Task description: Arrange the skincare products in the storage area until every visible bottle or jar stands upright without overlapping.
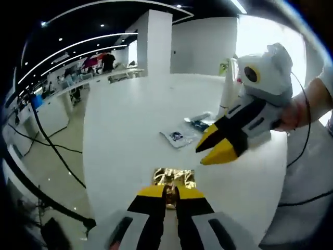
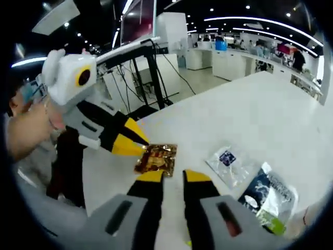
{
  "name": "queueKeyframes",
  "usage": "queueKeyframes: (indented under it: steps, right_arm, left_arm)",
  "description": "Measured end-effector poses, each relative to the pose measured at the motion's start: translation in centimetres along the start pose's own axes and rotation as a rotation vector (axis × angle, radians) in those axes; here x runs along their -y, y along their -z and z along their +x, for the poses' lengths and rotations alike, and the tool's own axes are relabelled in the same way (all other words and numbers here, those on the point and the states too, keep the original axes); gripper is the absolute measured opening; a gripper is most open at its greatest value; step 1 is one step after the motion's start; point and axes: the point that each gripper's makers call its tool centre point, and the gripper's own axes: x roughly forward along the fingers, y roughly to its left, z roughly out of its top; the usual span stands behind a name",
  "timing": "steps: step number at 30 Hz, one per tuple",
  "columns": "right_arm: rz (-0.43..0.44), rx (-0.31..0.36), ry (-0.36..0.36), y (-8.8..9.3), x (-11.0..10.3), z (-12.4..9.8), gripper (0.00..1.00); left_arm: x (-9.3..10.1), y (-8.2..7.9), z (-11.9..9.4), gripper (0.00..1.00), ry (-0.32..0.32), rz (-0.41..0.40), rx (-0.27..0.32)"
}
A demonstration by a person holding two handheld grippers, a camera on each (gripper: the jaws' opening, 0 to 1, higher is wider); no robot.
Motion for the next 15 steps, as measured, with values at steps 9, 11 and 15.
queueKeyframes:
  steps: [9,11,15]
  right_arm:
    - [0.022,-0.07,-0.07,0.1,0.0,2.4,0.21]
    - [0.045,-0.091,-0.096,0.1,-0.1,2.9,0.22]
    - [0.09,-0.1,-0.146,-0.4,-0.5,3.5,0.21]
  left_arm:
    - [0.9,1.9,0.3,0.01,-0.017,0.03,-0.035]
    - [0.9,1.8,0.3,0.01,-0.006,0.032,-0.033]
    - [1.1,1.8,0.4,0.01,0.01,0.033,-0.02]
